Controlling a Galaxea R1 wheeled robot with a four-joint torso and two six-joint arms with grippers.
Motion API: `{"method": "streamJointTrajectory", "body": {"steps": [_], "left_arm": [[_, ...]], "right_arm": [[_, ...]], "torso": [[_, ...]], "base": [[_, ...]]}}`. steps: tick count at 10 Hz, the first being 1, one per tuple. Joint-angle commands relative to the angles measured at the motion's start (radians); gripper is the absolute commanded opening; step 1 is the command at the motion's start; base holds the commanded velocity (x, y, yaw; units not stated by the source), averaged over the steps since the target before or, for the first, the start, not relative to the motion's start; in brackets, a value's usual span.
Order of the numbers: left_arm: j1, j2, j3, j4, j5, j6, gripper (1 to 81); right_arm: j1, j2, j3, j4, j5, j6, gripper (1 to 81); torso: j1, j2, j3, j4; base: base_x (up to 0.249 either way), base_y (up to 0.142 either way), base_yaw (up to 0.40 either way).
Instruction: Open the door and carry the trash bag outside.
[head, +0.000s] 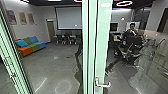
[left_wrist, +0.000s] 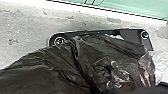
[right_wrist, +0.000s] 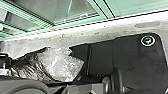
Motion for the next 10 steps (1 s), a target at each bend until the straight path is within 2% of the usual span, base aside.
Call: {"method": "streamJointTrajectory", "body": {"steps": [1,3,8,10], "left_arm": [[-0.066,-0.002,0.009,0.000,0.059,0.003,1.0],[-0.066,0.002,0.005,-0.001,0.059,0.001,1.0],[-0.067,0.011,0.005,0.000,0.059,0.001,1.0],[-0.072,0.015,0.005,0.000,0.061,0.001,1.0]], "right_arm": [[0.022,-0.180,0.209,0.027,0.043,0.002,81.1],[0.017,-0.283,0.346,0.030,0.128,-0.003,81.1],[0.037,-0.500,0.604,0.039,0.171,-0.003,81.1],[0.100,-0.568,0.697,0.056,0.161,-0.004,81.1]], "torso": [[0.000,0.000,0.000,0.000],[0.000,0.000,0.000,0.000],[0.000,0.000,0.000,0.000],[0.000,0.000,0.000,0.000]], "base": [[0.000,0.000,0.000],[0.000,0.000,0.000],[0.000,0.000,0.000],[0.000,0.000,0.000]]}}
